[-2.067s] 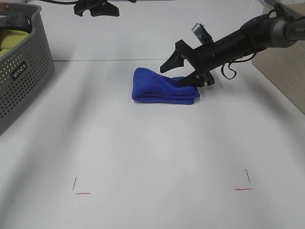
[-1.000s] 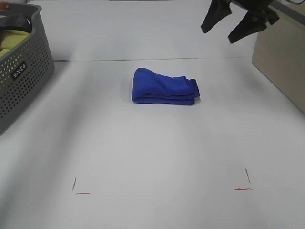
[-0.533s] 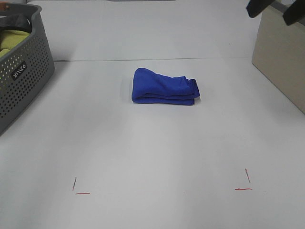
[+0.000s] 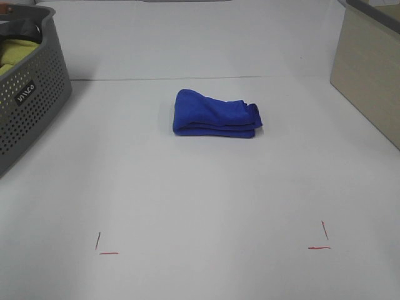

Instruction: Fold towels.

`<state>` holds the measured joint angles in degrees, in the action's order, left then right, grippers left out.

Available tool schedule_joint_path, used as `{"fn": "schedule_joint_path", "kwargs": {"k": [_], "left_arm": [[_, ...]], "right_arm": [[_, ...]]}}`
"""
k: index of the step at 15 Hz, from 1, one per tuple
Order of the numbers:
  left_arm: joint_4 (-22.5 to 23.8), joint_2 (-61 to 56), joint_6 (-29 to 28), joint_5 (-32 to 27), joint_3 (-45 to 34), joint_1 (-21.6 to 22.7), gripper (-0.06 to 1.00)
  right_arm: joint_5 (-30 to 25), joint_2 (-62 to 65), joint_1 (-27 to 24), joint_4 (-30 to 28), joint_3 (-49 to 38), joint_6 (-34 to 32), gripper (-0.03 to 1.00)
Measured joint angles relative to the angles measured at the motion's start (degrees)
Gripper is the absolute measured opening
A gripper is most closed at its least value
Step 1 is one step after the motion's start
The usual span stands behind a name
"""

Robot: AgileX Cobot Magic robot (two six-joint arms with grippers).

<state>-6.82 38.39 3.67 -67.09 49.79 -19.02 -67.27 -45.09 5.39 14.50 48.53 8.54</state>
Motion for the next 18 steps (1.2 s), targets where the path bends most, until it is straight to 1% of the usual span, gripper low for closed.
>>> {"fn": "schedule_joint_path", "kwargs": {"k": [1,2,3,4,5,7,9,18], "left_arm": [[0.0,-5.4,1.5,1.1,-4.7,0.0,0.60],[0.1,-9.9,3.2,1.8,-8.5,-0.1,0.60],[0.1,-12.1,4.1,2.3,-10.3,-0.1,0.60],[0.0,-17.6,6.8,4.0,-14.7,-0.1,0.60],[-0.1,-19.3,7.8,4.4,-16.0,-0.1,0.60],[-0.7,-23.1,10.7,6.6,-19.6,-0.1,0.60],[-1.1,-23.5,12.0,6.9,-20.1,-0.1,0.60],[-1.3,-23.7,12.2,6.6,-20.7,-0.1,0.60]], "right_arm": [[0.5,4.8,0.0,-0.6,-3.4,0.0,0.75],[0.7,7.1,0.0,-0.9,-5.0,0.0,0.75],[1.0,11.2,0.0,-1.5,-7.7,0.1,0.75],[1.2,15.7,0.0,-2.6,-10.4,0.2,0.75],[1.5,19.5,0.0,-3.5,-12.8,0.3,0.75],[3.7,26.6,0.0,-4.2,-17.3,1.2,0.75],[5.0,32.5,0.0,-4.5,-19.2,1.7,0.75],[5.4,33.1,0.0,-4.5,-19.2,1.7,0.75]]}}
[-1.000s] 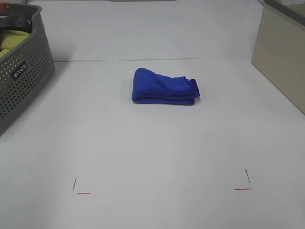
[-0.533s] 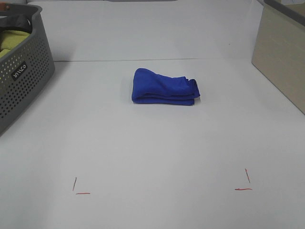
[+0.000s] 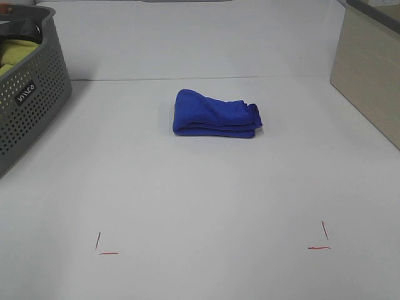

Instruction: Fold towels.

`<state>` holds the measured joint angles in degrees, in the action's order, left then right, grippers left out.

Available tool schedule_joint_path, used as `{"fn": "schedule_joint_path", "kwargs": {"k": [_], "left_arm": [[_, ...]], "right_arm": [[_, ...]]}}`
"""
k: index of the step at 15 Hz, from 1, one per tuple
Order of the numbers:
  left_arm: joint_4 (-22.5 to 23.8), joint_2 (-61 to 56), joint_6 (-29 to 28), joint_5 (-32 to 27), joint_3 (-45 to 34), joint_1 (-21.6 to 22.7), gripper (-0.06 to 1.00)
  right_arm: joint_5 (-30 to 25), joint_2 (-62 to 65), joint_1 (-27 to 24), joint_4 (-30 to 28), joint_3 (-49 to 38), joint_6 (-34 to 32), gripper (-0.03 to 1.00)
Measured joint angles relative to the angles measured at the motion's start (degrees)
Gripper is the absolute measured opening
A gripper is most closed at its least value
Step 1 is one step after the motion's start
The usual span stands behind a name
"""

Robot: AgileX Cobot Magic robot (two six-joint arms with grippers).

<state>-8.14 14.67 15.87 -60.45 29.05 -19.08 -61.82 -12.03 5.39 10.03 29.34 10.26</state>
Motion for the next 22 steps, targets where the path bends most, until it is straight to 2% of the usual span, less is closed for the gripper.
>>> {"fn": "schedule_joint_path", "kwargs": {"k": [3,4,5,6,7,9,12,22], "left_arm": [[0.0,0.0,0.0,0.0,0.0,0.6,0.60],[0.0,0.0,0.0,0.0,0.0,2.7,0.60],[0.0,-0.7,0.0,0.0,0.0,10.0,0.60],[0.0,-2.2,0.0,0.1,0.0,13.6,0.60],[0.0,-4.7,0.0,0.0,0.0,16.7,0.60],[0.0,-9.5,0.0,0.0,0.0,19.7,0.60],[0.0,-14.5,0.0,-0.1,0.0,20.4,0.60],[0.0,-14.8,0.0,-0.1,0.0,20.4,0.60]], "right_arm": [[0.0,0.0,0.0,0.0,0.0,0.0,0.75],[0.0,0.1,-0.5,0.1,0.0,0.0,0.75],[0.1,1.8,-5.0,0.3,0.0,0.0,0.75],[0.1,3.7,-7.3,0.5,0.0,0.0,0.75],[0.1,5.8,-8.4,0.6,0.0,0.0,0.75],[0.2,9.8,-8.8,1.0,0.0,0.0,0.75],[0.2,12.3,-8.9,1.8,-0.2,0.0,0.75],[0.2,12.3,-8.9,3.2,-0.3,0.0,0.75]]}}
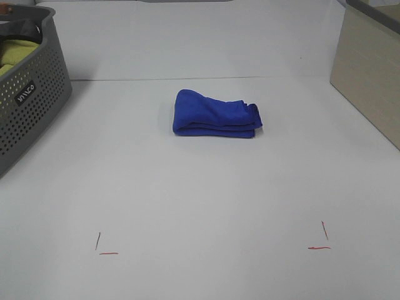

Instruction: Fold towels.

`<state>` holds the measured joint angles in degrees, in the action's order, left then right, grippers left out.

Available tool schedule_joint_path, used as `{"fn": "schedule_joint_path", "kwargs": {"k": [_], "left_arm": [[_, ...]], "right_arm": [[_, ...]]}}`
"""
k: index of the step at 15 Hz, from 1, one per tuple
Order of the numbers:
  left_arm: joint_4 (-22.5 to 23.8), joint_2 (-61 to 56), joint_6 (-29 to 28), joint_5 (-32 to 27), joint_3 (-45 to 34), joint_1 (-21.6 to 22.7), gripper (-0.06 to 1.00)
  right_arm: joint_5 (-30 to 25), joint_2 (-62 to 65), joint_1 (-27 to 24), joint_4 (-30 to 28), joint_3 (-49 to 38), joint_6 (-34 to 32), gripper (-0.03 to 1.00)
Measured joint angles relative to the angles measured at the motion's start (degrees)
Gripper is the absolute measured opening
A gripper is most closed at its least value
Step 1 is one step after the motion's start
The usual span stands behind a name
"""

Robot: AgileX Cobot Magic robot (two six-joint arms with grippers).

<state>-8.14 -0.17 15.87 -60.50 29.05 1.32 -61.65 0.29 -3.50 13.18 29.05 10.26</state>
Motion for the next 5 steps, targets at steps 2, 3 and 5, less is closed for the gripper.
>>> {"fn": "schedule_joint_path", "kwargs": {"k": [2,3,5], "left_arm": [[0.0,0.0,0.0,0.0,0.0,0.0,0.60],[0.0,0.0,0.0,0.0,0.0,0.0,0.60],[0.0,0.0,0.0,0.0,0.0,0.0,0.60]], "right_arm": [[0.0,0.0,0.0,0.0,0.0,0.0,0.75],[0.0,0.0,0.0,0.0,0.0,0.0,0.75],[0.0,0.0,0.0,0.0,0.0,0.0,0.75]]}}
